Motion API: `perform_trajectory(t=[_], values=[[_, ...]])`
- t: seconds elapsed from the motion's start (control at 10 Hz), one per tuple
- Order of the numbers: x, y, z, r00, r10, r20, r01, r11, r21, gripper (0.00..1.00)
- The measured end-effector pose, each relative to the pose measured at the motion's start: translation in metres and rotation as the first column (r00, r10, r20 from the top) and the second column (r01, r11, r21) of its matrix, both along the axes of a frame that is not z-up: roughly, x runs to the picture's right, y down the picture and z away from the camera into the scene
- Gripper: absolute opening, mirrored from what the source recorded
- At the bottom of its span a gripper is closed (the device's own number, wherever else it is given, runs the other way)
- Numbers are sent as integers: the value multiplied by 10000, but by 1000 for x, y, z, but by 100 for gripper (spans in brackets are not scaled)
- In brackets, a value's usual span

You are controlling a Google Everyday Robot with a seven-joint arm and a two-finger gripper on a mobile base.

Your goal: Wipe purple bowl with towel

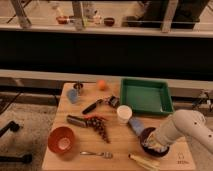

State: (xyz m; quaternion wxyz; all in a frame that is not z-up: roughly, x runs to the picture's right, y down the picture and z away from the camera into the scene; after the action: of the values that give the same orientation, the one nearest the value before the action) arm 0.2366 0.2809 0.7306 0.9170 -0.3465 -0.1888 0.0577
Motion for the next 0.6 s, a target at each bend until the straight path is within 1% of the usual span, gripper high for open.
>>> perform_trajectory(t=[0.4,0.5,0.6], values=[[-15,-3,-17,9985,-160,532,152,9998,153,0],[-17,-3,-21,9977,-164,654,156,9998,139,0],[-19,-4,-23,9966,-79,826,76,10000,43,0]])
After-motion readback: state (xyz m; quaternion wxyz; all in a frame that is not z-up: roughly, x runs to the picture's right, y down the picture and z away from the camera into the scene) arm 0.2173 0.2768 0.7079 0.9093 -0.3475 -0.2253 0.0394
